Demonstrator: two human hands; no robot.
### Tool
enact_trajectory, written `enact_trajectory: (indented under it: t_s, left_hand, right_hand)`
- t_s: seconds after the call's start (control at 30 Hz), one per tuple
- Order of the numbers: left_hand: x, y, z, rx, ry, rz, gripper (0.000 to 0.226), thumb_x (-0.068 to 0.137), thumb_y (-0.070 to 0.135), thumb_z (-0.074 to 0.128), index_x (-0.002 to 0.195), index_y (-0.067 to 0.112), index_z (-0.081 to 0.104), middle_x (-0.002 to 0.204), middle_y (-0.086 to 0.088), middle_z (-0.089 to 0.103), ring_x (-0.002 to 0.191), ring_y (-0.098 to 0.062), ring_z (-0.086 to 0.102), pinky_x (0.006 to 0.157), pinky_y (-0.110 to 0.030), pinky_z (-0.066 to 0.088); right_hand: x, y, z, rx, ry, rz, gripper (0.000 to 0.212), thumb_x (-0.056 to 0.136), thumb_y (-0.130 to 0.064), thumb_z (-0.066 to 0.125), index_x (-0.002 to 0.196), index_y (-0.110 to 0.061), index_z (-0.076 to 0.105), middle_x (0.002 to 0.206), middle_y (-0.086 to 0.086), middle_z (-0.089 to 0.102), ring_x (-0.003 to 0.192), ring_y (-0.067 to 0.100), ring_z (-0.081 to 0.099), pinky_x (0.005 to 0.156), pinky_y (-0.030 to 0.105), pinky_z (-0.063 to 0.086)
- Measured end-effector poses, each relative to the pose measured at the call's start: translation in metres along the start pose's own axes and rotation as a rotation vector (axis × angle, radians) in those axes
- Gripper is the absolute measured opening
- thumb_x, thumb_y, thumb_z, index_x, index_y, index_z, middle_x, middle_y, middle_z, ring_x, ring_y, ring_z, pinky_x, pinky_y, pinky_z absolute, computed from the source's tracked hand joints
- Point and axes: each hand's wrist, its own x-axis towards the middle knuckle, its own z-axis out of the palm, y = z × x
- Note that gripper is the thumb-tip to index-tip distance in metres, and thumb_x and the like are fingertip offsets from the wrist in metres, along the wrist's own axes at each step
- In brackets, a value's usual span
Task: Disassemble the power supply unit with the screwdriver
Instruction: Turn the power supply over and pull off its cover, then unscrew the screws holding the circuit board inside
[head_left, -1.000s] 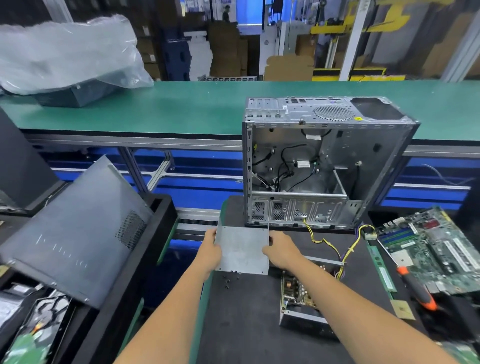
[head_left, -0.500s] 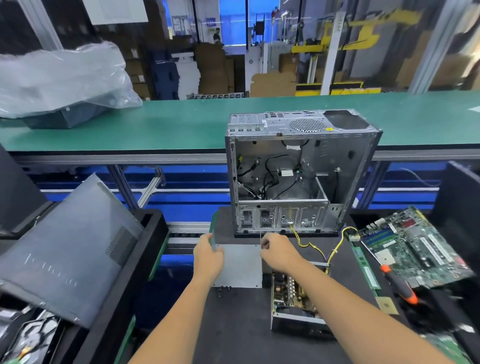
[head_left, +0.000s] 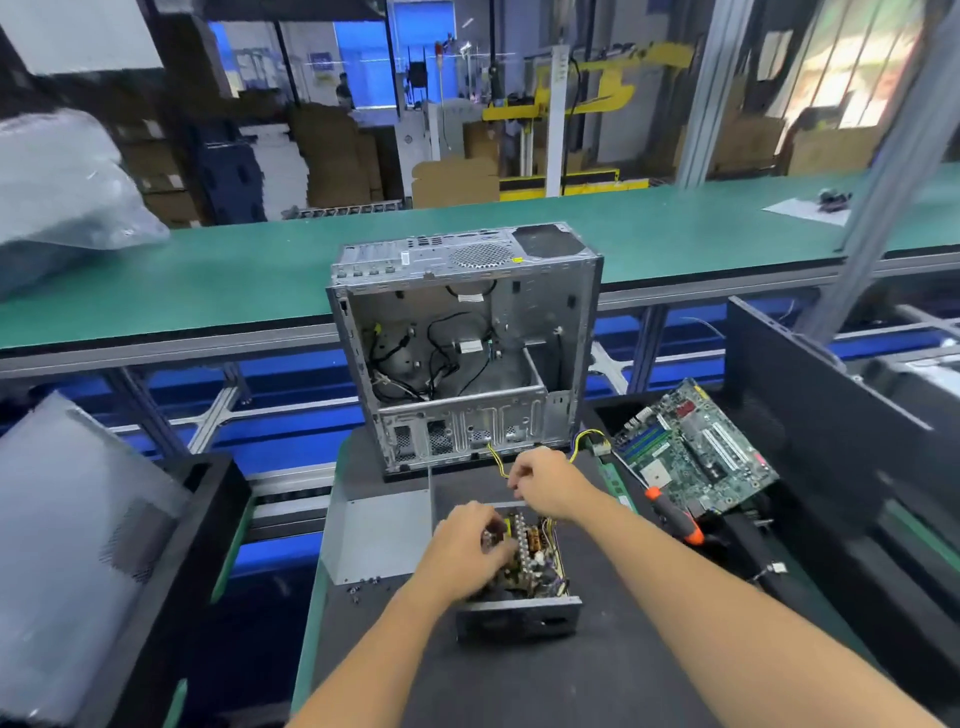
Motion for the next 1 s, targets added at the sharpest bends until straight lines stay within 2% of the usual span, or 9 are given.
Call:
enact_trajectory:
  t_s: [0.1,0.17,0.27,0.37,0.5,0.57,0.7,0.83,1.0]
  left_hand:
    - [-0.004,0.010,0.011,0.009,-0.195,0.010,0.052,0.072,0.064,0.064,0.109,0.028,0.058,0.108,0.008,0.051,0.108,-0.013,0.045,0.094,-0.034,0.035]
    - [-0.009,0.015,0.020,-0.010,-0.257,0.015,0.056,0.068,0.064,0.071,0.112,0.032,0.057,0.111,0.010,0.043,0.110,-0.009,0.038,0.095,-0.032,0.029]
    - [-0.014,0.016,0.027,-0.079,-0.219,-0.011,0.050,0.068,0.059,0.075,0.110,0.035,0.059,0.113,0.012,0.038,0.104,-0.004,0.031,0.092,-0.028,0.023]
    - [-0.013,0.014,0.027,-0.103,-0.219,-0.022,0.048,0.068,0.059,0.075,0.108,0.036,0.060,0.112,0.013,0.038,0.105,-0.004,0.032,0.094,-0.027,0.023]
    - [-0.012,0.022,0.038,-0.138,-0.188,-0.084,0.049,0.063,0.066,0.072,0.102,0.039,0.057,0.110,0.017,0.036,0.100,-0.005,0.033,0.093,-0.028,0.025]
    - [-0.012,0.026,0.045,-0.152,-0.126,-0.090,0.049,0.061,0.070,0.067,0.098,0.039,0.056,0.106,0.022,0.035,0.101,0.000,0.035,0.091,-0.026,0.024]
    - [-0.010,0.028,0.052,-0.135,-0.024,-0.073,0.029,0.081,0.057,0.055,0.101,0.035,0.058,0.101,0.023,0.038,0.103,0.002,0.037,0.093,-0.028,0.025]
    - [-0.008,0.027,0.051,-0.121,0.053,-0.103,0.029,0.090,0.041,0.053,0.116,0.029,0.053,0.111,0.015,0.044,0.112,-0.007,0.039,0.094,-0.027,0.027]
    - [-0.007,0.027,0.055,0.002,0.013,-0.092,0.028,0.092,0.039,0.048,0.117,0.026,0.049,0.116,0.010,0.046,0.114,-0.012,0.037,0.099,-0.034,0.030]
  right_hand:
    - [0.000,0.021,-0.013,-0.004,0.030,0.035,0.018,0.089,-0.006,0.051,0.085,-0.005,0.068,0.093,0.013,0.071,0.081,0.028,0.065,0.073,0.034,0.053]
    - [-0.001,0.032,-0.020,-0.049,0.048,0.060,0.019,0.089,-0.008,0.051,0.075,-0.009,0.065,0.093,0.009,0.070,0.082,0.025,0.062,0.074,0.033,0.052]
    - [0.000,0.053,-0.029,-0.119,0.112,0.137,0.026,0.088,-0.008,0.049,0.062,-0.013,0.051,0.080,0.013,0.061,0.077,0.028,0.055,0.069,0.033,0.047]
    - [0.002,0.082,-0.039,-0.161,0.142,0.267,0.012,0.089,-0.008,0.048,0.088,-0.004,0.059,0.089,0.015,0.063,0.084,0.030,0.058,0.069,0.031,0.046]
    - [0.004,0.113,-0.046,-0.236,0.144,0.384,0.016,0.090,-0.015,0.054,0.079,-0.010,0.044,0.076,0.006,0.048,0.087,0.030,0.054,0.069,0.031,0.044]
    - [0.006,0.126,-0.046,-0.300,0.139,0.423,0.013,0.092,-0.018,0.056,0.097,-0.007,0.050,0.095,0.008,0.053,0.099,0.031,0.055,0.081,0.036,0.049]
    - [0.007,0.152,-0.039,-0.350,0.150,0.538,0.045,0.092,-0.021,0.058,0.131,-0.005,0.041,0.136,0.015,0.043,0.128,0.034,0.041,0.101,0.044,0.040]
    - [0.011,0.167,-0.028,-0.402,0.158,0.563,0.047,0.094,-0.019,0.052,0.137,-0.006,0.038,0.143,0.015,0.034,0.134,0.033,0.032,0.104,0.044,0.036]
    - [0.015,0.175,-0.023,-0.435,0.200,0.579,0.048,0.094,-0.020,0.053,0.137,-0.003,0.039,0.141,0.017,0.038,0.134,0.032,0.032,0.104,0.041,0.036]
